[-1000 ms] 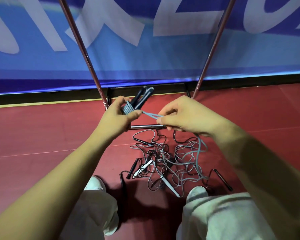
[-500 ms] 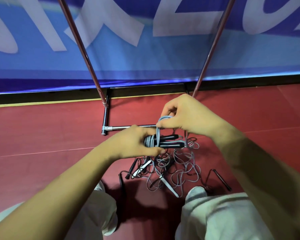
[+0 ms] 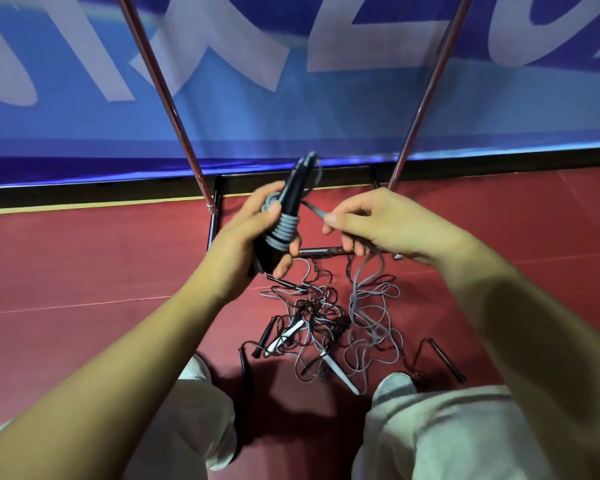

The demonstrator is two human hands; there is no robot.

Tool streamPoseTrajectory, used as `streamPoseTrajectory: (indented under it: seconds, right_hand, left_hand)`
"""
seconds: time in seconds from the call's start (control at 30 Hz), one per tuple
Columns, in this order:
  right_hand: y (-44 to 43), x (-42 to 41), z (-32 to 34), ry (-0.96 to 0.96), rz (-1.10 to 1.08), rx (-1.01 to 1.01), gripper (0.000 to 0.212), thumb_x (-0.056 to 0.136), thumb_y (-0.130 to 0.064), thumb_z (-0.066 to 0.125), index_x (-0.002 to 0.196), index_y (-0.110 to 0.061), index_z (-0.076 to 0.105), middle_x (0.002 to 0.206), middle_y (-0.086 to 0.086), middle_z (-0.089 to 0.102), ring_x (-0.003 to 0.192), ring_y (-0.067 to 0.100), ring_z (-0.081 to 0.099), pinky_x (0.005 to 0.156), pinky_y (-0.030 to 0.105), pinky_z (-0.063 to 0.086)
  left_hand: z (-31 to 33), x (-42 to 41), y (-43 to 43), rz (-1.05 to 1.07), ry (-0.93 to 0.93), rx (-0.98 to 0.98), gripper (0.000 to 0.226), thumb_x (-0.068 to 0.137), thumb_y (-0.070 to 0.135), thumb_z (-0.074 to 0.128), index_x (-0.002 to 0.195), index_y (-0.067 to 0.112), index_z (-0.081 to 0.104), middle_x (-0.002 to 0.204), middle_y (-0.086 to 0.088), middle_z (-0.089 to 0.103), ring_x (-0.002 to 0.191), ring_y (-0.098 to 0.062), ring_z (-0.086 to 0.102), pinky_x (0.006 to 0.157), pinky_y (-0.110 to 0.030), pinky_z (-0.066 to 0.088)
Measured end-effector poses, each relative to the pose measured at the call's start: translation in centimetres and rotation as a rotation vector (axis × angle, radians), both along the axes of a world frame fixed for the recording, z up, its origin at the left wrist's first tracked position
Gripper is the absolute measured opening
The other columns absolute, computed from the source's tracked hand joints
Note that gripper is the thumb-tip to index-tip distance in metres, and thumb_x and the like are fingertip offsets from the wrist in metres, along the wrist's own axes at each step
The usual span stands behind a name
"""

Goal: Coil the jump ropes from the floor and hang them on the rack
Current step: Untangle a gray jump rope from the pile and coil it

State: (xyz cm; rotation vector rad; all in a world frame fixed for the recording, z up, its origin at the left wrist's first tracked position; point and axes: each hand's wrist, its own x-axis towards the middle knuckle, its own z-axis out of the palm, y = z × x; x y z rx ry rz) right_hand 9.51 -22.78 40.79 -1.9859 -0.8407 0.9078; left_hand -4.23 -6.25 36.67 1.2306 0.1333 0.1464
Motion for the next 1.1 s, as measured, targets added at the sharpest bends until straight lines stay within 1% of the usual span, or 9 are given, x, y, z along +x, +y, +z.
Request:
streamPoseTrajectory:
  seconds: [0.07, 0.27, 0.47, 0.53, 0.63, 0.77, 0.83, 0.93, 1.1]
  right_hand:
    - [-0.1, -0.2, 0.1, -0.026, 0.018, -0.012, 0.02, 0.097, -0.024, 0.058, 0.092, -0.013, 0.073, 0.063, 0.004, 0.061, 0.055, 0.012, 0.052, 0.051, 0.019, 0.041]
    - [-0.2, 0.1, 0.4, -0.058, -0.04, -0.026, 0.019, 0.09, -0.026, 0.069, 0.088, -0.007, 0.07, 0.055, 0.001, 0.055, 0.046, 0.012, 0.046, 0.044, 0.019, 0.036]
    - [-0.2, -0.4, 1.3, -0.191, 0.036, 0.018, 0.015, 0.087, -0.025, 0.073, 0.081, -0.012, 0.074, 0.054, 0.0, 0.055, 0.042, 0.004, 0.038, 0.042, 0.014, 0.03]
    - [-0.1, -0.7, 1.1, -0.228, 0.095, 0.0, 0.013, 0.086, -0.024, 0.073, 0.078, -0.014, 0.074, 0.054, 0.003, 0.061, 0.047, 0.007, 0.043, 0.048, 0.02, 0.035]
    - [0.1, -1.0, 0.5, -0.296, 0.167, -0.028, 0.008, 0.085, -0.016, 0.069, 0.08, -0.014, 0.075, 0.063, 0.014, 0.064, 0.052, 0.011, 0.045, 0.052, 0.027, 0.037]
    - [0.5, -1.8, 0.4, -0.455, 0.237, -0.083, 0.011, 0.084, -0.017, 0.066, 0.077, -0.017, 0.074, 0.054, -0.001, 0.06, 0.044, 0.005, 0.047, 0.045, 0.021, 0.036]
    - [0.6, -2.0, 0.4, -0.434, 0.255, -0.088, 0.01, 0.084, -0.019, 0.068, 0.076, -0.017, 0.074, 0.057, -0.003, 0.064, 0.047, 0.004, 0.051, 0.048, 0.02, 0.04]
    - [0.5, -2.0, 0.6, -0.368, 0.251, -0.062, 0.002, 0.078, -0.022, 0.077, 0.077, -0.021, 0.075, 0.063, -0.005, 0.069, 0.056, 0.005, 0.059, 0.055, 0.026, 0.048]
    - [0.0, -1.3, 1.0, -0.298, 0.169, 0.035, 0.02, 0.065, -0.024, 0.088, 0.071, -0.016, 0.072, 0.069, 0.001, 0.07, 0.061, 0.006, 0.056, 0.061, 0.029, 0.045]
  left_hand:
    - [0.2, 0.1, 0.5, 0.034, -0.011, -0.026, 0.043, 0.1, 0.03, 0.039, 0.141, 0.018, 0.043, 0.072, -0.021, 0.053, 0.047, -0.024, 0.043, 0.046, -0.033, 0.03]
    - [0.3, 0.2, 0.9, 0.141, 0.085, 0.004, 0.032, 0.096, 0.03, 0.046, 0.121, 0.01, 0.05, 0.073, -0.022, 0.056, 0.044, -0.025, 0.045, 0.05, -0.032, 0.034]
    - [0.6, 0.2, 0.7, 0.239, 0.253, 0.293, 0.016, 0.098, 0.02, 0.058, 0.112, 0.012, 0.057, 0.082, -0.02, 0.067, 0.049, -0.022, 0.053, 0.042, -0.019, 0.038]
    - [0.0, 0.2, 0.6, 0.244, 0.243, 0.495, 0.017, 0.094, 0.022, 0.066, 0.108, 0.019, 0.056, 0.083, -0.013, 0.07, 0.051, -0.018, 0.056, 0.047, -0.026, 0.045]
    - [-1.1, -0.1, 1.0, 0.205, 0.294, 1.03, 0.032, 0.088, 0.042, 0.069, 0.109, 0.03, 0.049, 0.082, -0.001, 0.07, 0.067, -0.023, 0.066, 0.064, -0.039, 0.053]
    - [-1.5, -0.3, 0.0, 0.026, 0.312, 1.378, 0.036, 0.085, 0.047, 0.066, 0.107, 0.031, 0.041, 0.086, -0.003, 0.068, 0.082, -0.036, 0.064, 0.068, -0.043, 0.053]
    - [-1.3, -0.5, -0.5, -0.118, 0.34, 1.379, 0.041, 0.079, 0.051, 0.07, 0.106, 0.033, 0.045, 0.081, 0.005, 0.064, 0.079, -0.025, 0.065, 0.066, -0.036, 0.052]
    - [-0.9, -0.8, -1.1, -0.3, 0.363, 1.145, 0.05, 0.069, 0.068, 0.074, 0.11, 0.043, 0.061, 0.069, 0.009, 0.064, 0.058, 0.0, 0.056, 0.062, -0.028, 0.049]
    - [-0.1, -1.0, -1.6, -0.355, 0.193, 0.989, 0.023, 0.084, 0.044, 0.074, 0.094, 0.025, 0.066, 0.055, 0.001, 0.054, 0.046, -0.009, 0.047, 0.053, -0.027, 0.043]
